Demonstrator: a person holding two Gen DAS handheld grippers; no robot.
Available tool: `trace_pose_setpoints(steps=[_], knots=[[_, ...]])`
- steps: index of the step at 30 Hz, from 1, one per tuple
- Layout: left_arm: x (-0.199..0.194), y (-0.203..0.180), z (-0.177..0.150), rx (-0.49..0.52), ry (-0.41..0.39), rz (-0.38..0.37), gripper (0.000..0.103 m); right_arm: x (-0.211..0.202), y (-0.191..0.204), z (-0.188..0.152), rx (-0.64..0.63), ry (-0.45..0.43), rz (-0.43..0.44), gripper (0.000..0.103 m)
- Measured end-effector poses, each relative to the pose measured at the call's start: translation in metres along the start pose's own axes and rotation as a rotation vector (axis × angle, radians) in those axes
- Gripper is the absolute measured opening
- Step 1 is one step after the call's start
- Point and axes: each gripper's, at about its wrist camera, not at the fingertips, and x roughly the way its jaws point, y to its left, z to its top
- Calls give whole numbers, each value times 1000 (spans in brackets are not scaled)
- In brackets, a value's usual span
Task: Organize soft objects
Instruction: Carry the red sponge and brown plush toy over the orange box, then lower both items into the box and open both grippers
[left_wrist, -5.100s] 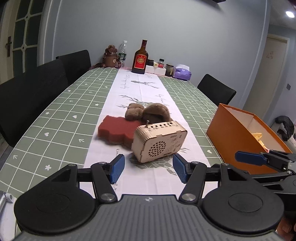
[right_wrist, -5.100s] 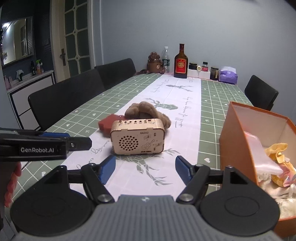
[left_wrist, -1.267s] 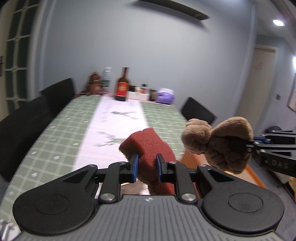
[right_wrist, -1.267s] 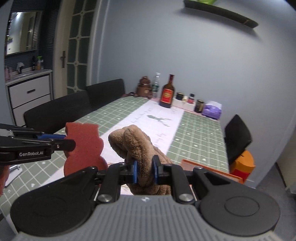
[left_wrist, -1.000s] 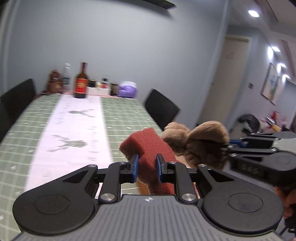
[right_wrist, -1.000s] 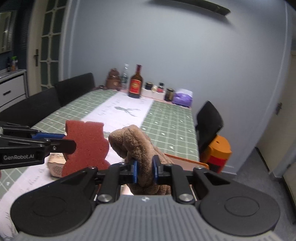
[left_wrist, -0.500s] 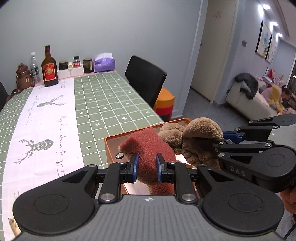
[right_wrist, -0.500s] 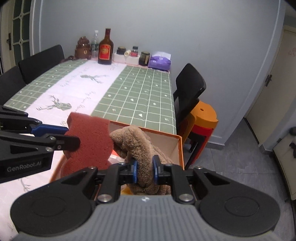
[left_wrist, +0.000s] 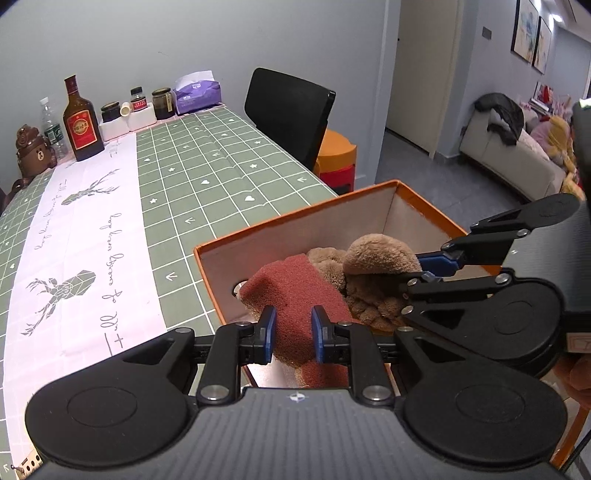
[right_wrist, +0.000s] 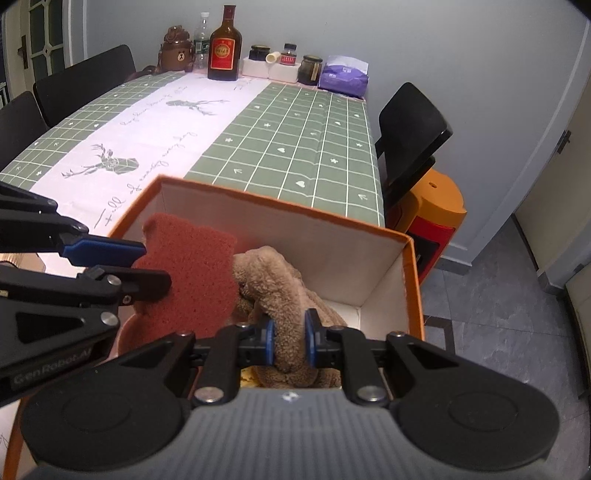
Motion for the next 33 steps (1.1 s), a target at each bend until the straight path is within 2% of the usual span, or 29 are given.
trace_pose_setpoints(steps=[5, 7, 9, 12, 15, 21, 23, 25, 29, 33], knots=[[-1, -2, -1, 7, -6, 19, 28, 0, 1, -2, 3, -2, 4, 21], [-5, -1, -2, -4, -13, 11, 37, -3, 2, -2, -3, -10, -8, 25], [-9, 0, -2, -17, -22, 2, 53, -7, 3, -1, -9, -18, -25, 28], [-23, 2, -4, -17, -47, 1, 60, -20, 1, 0, -2, -32, -24, 29], [-41, 4, -8, -19, -79, 8, 65, -36, 2, 1, -7, -55, -44, 36], [-88, 10, -27, -18, -145, 16, 67, -82, 14, -4, 3, -115, -48, 45], [-104, 12, -38, -23, -164, 20, 67, -98, 22, -9, 9, -131, -40, 52], [-119, 16, -50, -30, -184, 27, 67, -115, 33, -17, 8, -154, -28, 53], [-149, 25, -77, -73, -227, 26, 67, -149, 61, -36, -6, -220, -22, 63], [-183, 36, -106, -115, -315, 8, 67, -182, 91, -63, 7, -314, 3, 66]])
